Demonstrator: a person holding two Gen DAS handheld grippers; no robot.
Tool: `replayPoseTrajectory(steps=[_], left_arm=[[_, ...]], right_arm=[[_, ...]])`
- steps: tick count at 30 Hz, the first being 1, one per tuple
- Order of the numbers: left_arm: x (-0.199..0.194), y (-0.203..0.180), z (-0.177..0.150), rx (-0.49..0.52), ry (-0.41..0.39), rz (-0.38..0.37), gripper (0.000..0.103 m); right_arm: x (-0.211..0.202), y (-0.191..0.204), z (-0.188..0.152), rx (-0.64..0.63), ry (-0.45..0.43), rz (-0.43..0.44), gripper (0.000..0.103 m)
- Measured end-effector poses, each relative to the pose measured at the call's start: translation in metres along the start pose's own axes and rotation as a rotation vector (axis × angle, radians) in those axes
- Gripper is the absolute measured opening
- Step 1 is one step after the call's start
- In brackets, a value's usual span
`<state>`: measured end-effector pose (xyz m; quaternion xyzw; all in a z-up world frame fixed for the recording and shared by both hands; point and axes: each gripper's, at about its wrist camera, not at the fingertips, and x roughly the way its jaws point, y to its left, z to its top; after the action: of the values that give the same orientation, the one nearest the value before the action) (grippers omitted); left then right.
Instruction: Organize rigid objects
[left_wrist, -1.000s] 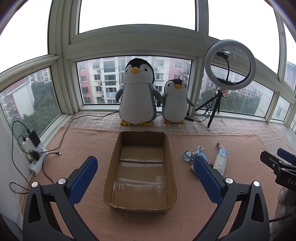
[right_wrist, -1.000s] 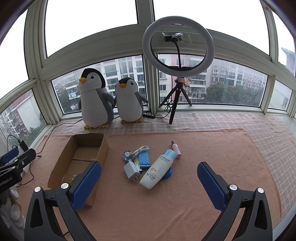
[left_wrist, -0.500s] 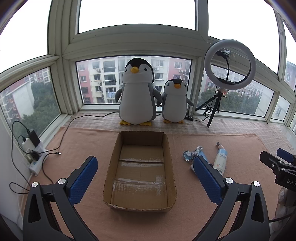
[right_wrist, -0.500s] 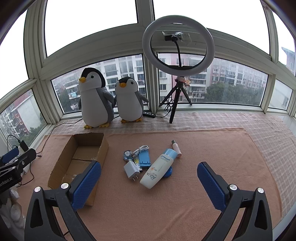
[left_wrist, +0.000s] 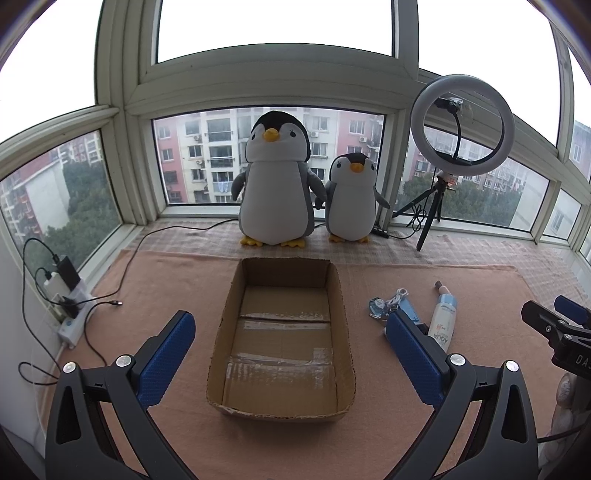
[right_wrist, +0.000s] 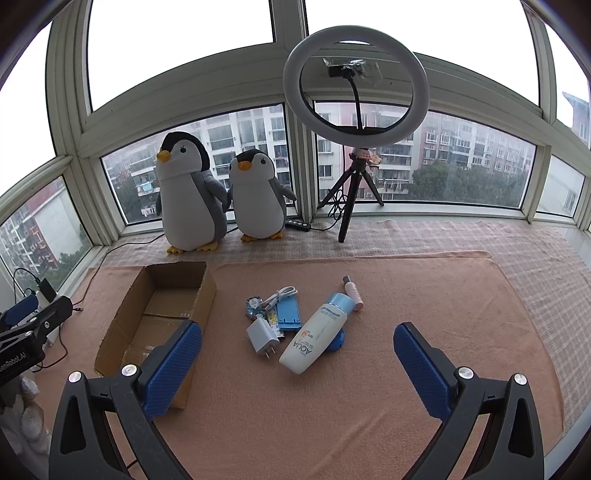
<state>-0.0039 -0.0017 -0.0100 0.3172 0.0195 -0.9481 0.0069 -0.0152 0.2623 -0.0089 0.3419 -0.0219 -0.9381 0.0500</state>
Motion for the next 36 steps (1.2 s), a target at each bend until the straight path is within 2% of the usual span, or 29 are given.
replayPoseTrajectory(steps=[13,27,36], left_arm=[[0.016,0.006,-0.005,-0.011,0.037,0.02,0.103],[0.1,0.047,-0.052,-0.06,0.261,0.117,0.1],[0.134,0.058,-0.07,-0.075,0.343,0.128,0.095]], right_arm=[[0.008,-0.004,0.0,0.005,0.023,-0.006,0.103],[0.031,-0.026,-0.009,0.044,0.079,-0.038,0.103],[0.065,-0.05,-0.015,0.1,0.147,-0.058,0.103]])
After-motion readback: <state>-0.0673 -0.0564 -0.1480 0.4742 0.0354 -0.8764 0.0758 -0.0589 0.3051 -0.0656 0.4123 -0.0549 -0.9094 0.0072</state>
